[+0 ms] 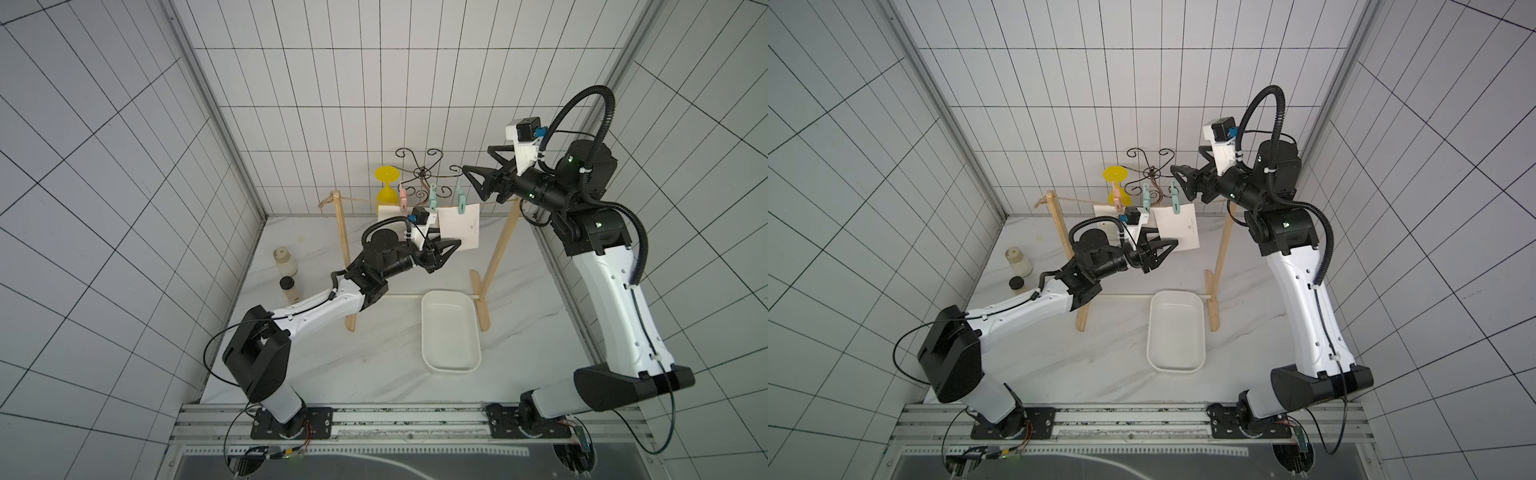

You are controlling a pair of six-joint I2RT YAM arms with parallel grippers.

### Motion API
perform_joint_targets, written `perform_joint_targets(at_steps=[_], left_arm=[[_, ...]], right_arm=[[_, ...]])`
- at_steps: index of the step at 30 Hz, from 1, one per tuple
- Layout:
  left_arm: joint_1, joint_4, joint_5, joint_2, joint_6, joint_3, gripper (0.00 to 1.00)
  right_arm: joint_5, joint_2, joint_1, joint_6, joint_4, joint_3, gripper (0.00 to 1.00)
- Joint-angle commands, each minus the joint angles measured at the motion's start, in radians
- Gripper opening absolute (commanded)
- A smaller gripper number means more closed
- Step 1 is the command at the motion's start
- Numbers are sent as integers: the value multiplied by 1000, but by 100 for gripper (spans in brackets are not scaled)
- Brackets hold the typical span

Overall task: Remove the postcards from the strings
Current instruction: Pinch the postcard on the clothesline, then remove the clamp from the clothesline.

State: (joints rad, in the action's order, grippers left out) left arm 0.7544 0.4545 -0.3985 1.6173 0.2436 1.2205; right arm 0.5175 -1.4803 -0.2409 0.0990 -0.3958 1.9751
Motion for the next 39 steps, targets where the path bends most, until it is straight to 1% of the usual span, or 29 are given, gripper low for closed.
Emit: perform_joint_targets(at_steps=[1,4,8,10,13,26,33,39], left_arm=[[-3,33,-20,12,15,-15,50],[-3,41,-27,13,22,-16,41],[-3,47,-39,13,25,-18,18],[-6,46,-50,11,23,-19,9],[-16,42,-67,5,23,-23,0],[-74,17,-174,-13,28,-21,0],[-89,8,-202,-12,31,-14,0],[-95,-2,-224,-11,33,-6,0]], right_arm=[[12,28,-5,18,23,-39,87],[13,33,-4,19,26,-49,87],[18,35,-5,24,28,-65,84],[31,35,-4,28,25,-70,84],[63,28,-4,37,7,-63,85],[131,14,-9,79,-69,-74,90],[133,25,-23,105,-100,-105,94],[160,23,-29,119,-115,-135,94]])
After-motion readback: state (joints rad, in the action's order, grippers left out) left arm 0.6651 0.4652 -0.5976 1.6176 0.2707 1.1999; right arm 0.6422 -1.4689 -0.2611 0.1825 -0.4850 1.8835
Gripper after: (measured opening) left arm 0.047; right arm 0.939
